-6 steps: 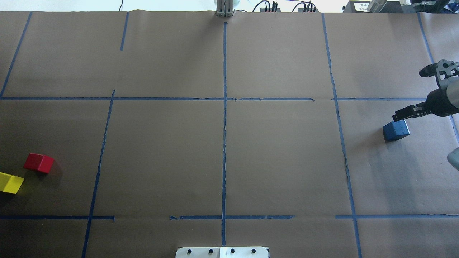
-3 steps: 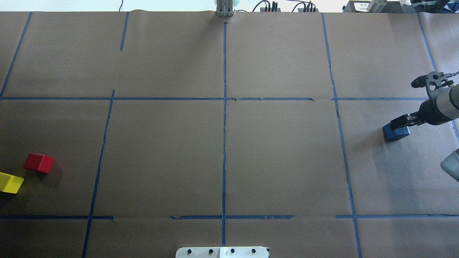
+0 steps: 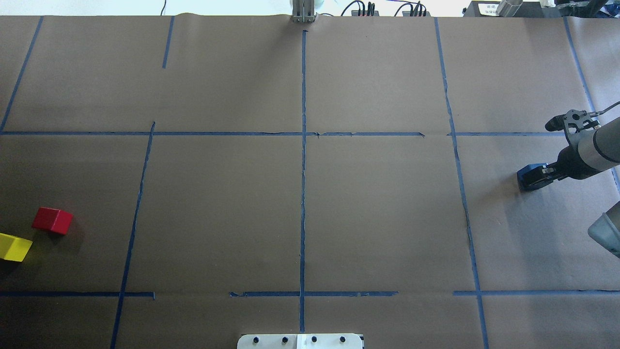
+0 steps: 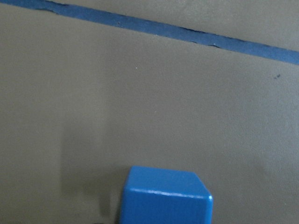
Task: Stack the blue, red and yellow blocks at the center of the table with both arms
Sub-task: 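Close the right gripper on the blue cube and lift it, then carry the blue cube to the center grid square and lower it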
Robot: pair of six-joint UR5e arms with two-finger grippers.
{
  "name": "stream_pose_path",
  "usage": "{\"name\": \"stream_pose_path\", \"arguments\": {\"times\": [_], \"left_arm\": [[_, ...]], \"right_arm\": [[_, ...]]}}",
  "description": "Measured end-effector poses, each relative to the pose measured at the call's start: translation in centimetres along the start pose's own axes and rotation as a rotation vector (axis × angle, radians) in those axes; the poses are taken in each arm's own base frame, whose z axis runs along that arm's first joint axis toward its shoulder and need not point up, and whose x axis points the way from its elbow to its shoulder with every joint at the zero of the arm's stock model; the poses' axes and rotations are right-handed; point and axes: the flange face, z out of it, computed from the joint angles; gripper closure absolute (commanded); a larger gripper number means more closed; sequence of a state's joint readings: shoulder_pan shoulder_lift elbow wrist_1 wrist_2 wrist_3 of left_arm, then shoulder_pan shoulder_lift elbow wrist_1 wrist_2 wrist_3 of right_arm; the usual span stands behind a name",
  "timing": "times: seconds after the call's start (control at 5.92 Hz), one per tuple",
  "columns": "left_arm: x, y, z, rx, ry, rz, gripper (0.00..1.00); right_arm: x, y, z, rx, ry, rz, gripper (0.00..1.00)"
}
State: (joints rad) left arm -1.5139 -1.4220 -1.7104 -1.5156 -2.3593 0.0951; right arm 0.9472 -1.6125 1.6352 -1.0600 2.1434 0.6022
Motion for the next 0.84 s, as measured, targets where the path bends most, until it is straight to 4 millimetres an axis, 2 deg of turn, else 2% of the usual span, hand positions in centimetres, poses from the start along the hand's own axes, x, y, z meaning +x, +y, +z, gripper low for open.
{"name": "stream_pose_path", "arguments": {"times": [0.34,0.51,0.68,0.84], "left_arm": [[0.0,0.0,0.0,0.000,0.000,0.000,0.00],[0.0,0.0,0.0,0.000,0.000,0.000,0.00],[0.0,0.0,0.0,0.000,0.000,0.000,0.00],[0.0,0.0,0.0,0.000,0.000,0.000,0.00]], "right_arm": [[-0.7,-0.6,-0.2,0.009,-0.007,-0.012,0.97],[-2.1,-1.5,-1.2,0.031,-0.023,-0.026,0.97],[-4.4,-3.0,-2.7,0.062,-0.048,-0.034,0.96],[-8.2,-5.4,-4.1,0.082,-0.075,-0.005,0.95]]}}
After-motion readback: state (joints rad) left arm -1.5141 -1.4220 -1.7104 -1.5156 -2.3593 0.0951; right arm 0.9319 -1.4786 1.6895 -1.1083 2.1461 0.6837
